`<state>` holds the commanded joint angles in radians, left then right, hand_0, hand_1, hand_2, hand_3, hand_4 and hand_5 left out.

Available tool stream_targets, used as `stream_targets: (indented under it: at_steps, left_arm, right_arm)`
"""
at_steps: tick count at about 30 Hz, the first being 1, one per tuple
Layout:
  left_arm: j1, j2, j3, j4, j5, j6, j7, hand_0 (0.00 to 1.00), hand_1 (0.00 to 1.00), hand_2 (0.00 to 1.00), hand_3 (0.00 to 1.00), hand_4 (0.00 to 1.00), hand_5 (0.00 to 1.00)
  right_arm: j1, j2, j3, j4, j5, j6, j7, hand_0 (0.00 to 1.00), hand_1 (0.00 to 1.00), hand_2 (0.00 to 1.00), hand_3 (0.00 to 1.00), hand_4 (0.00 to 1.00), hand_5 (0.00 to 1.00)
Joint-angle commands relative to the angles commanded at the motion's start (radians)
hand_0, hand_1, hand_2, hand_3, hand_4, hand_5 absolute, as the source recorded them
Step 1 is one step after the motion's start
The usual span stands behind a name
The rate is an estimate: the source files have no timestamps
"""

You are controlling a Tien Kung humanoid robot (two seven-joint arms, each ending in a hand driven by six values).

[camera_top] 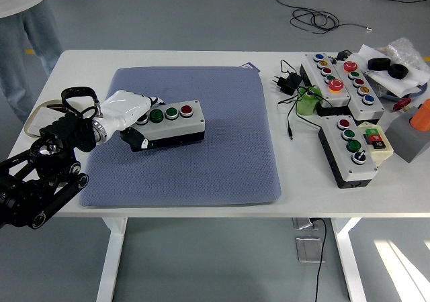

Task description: Pick up the button,place it on the desk,press the button,press the button

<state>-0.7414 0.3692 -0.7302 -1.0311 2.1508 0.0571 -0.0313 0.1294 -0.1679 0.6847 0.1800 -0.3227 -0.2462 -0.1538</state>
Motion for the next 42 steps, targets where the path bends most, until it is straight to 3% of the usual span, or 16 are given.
stream_targets:
  at_steps: [8,27,28,33,34,39,40,42]
  left_arm:
    - [-0.012,0.017,0.016,-0.003,-0.038,0.022,-0.107,0.308,0.283,0.263,0.365,0.507,0.002]
    - [-0.022,0.005,0.078,0.037,-0.088,-0.004,-0.118,0.336,0.297,0.278,0.373,0.518,0.002]
    - [-0.023,0.005,0.079,0.038,-0.088,-0.004,-0.119,0.365,0.348,0.327,0.387,0.522,0.002]
    - [-0.024,0.001,0.082,0.048,-0.083,-0.007,-0.12,0.365,0.348,0.327,0.387,0.522,0.002]
    - [-0.025,0.0,0.083,0.052,-0.08,-0.009,-0.119,0.391,0.413,0.408,0.461,0.506,0.002]
    - [-0.025,-0.001,0.082,0.056,-0.069,-0.024,-0.118,0.391,0.413,0.408,0.461,0.506,0.002]
    - [-0.025,-0.001,0.083,0.057,-0.063,-0.026,-0.115,0.473,0.527,0.595,0.676,0.583,0.002]
    - [-0.025,-0.002,0.082,0.057,-0.056,-0.028,-0.112,0.473,0.527,0.595,0.676,0.583,0.002]
  right_arm:
    - [0.005,0.0,-0.001,0.0,0.003,0.0,0.001,0.787,0.797,0.817,0.751,0.412,0.479]
    - [0.013,0.001,-0.002,0.0,-0.001,0.001,-0.002,0.787,0.797,0.817,0.751,0.412,0.479]
    - [0.013,0.001,-0.002,0.0,-0.001,0.001,-0.002,0.787,0.797,0.817,0.751,0.412,0.479]
    - [0.014,0.001,-0.001,0.0,-0.004,0.001,-0.003,0.787,0.797,0.817,0.751,0.412,0.479]
    - [0.015,0.001,0.001,0.0,-0.006,0.0,-0.004,0.787,0.797,0.817,0.751,0.412,0.479]
    - [0.016,0.001,0.0,0.0,-0.005,0.001,-0.003,0.787,0.797,0.817,0.751,0.412,0.479]
    - [0.017,0.001,0.0,0.0,-0.005,0.001,-0.003,0.787,0.797,0.817,0.751,0.412,0.479]
    - [0.017,0.001,0.0,0.0,-0.006,0.001,-0.004,0.787,0.797,0.817,0.751,0.412,0.479]
